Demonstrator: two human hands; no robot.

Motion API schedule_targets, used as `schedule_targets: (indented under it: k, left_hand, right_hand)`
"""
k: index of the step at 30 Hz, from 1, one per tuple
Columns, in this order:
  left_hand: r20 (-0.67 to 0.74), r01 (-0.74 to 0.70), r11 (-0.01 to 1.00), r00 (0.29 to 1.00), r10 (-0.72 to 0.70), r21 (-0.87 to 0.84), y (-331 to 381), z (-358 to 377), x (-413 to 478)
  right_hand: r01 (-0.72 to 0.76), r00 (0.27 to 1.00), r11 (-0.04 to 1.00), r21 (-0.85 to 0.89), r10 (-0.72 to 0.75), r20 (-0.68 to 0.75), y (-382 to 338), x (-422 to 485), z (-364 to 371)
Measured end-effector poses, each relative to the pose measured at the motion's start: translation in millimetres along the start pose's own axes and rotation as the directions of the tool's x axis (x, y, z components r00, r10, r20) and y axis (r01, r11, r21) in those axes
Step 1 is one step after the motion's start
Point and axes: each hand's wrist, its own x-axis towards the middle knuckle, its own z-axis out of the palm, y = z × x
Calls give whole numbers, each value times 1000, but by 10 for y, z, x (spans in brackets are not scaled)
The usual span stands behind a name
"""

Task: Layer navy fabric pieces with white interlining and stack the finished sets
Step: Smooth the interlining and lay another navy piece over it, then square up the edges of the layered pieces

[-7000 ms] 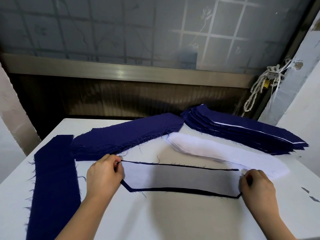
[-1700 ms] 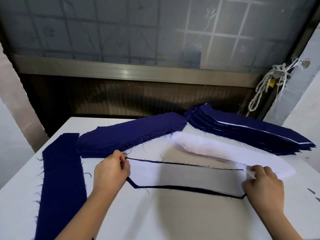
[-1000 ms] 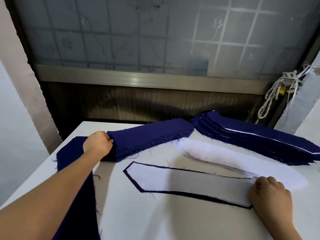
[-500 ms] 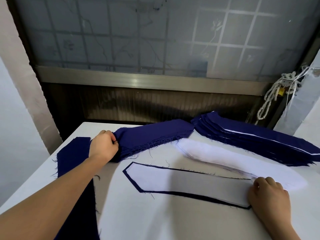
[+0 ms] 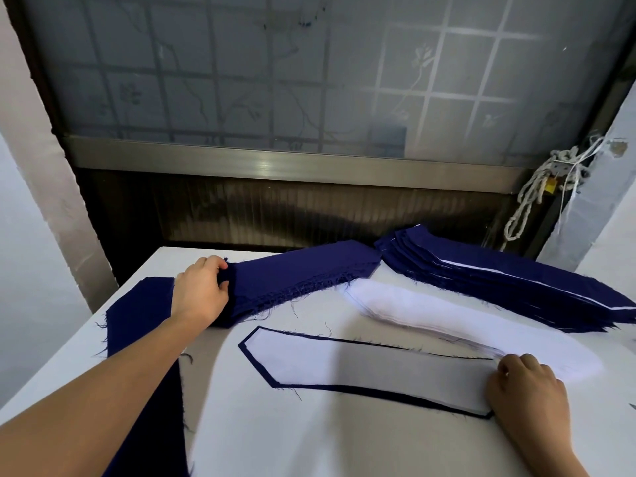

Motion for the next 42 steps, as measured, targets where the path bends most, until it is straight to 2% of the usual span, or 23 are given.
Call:
schedule_targets:
  k: [4, 7, 11, 16, 20, 24, 26, 28, 31, 35, 39, 42]
  left_hand:
    - [-32, 11, 999, 999, -12, -34, 12, -11, -57]
    - [-84, -125, 991, 988, 129, 50, 97, -52, -126]
    - [-168, -276, 960, 950, 264, -53, 374, -70, -416]
    - [-195, -453, 883, 884, 425, -127, 671, -83, -822]
    - [-238, -618, 770, 780, 578, -157, 862, -122, -1038]
    - [-186, -760, 632, 650, 737, -155, 1038, -101, -1226]
    - [-141, -809, 570, 586, 798, -143, 1093, -90, -1305]
    - [-134, -824, 548, 564, 814, -142, 1095, -106, -1353]
    - [-245, -804, 568, 595, 766, -176, 1020, -159, -1377]
    - [-353, -653, 694, 753, 555, -301, 859, -240, -1320]
    - [-330, -403, 776, 906, 264, -486, 753, -275, -1206]
    - [-273, -229, 775, 959, 75, -590, 692, -236, -1110]
  right_hand:
    - [13, 1000, 1000, 1, -13, -26, -3, -5, 40]
    - [20, 999, 1000, -12, -21, -41, 28, 8, 72]
    - [20, 994, 999, -49, -25, -108, 40, 25, 117]
    - [162, 967, 983, -87, -176, -184, -3, 19, 108]
    - [358, 910, 932, -48, -360, -205, -351, -63, 47]
    - [591, 804, 804, 61, -582, -123, -1084, -252, 10]
    - [647, 762, 745, 161, -642, -87, -1368, -276, -17]
    - [668, 735, 694, 268, -672, -91, -1545, -234, -22]
    - [690, 715, 661, 295, -686, -136, -1627, -115, 11]
    - [704, 710, 680, 204, -684, -169, -1455, 20, 51]
    - [678, 732, 726, 118, -650, -202, -1152, 107, -13]
    - [622, 774, 778, 81, -597, -211, -886, 181, -94]
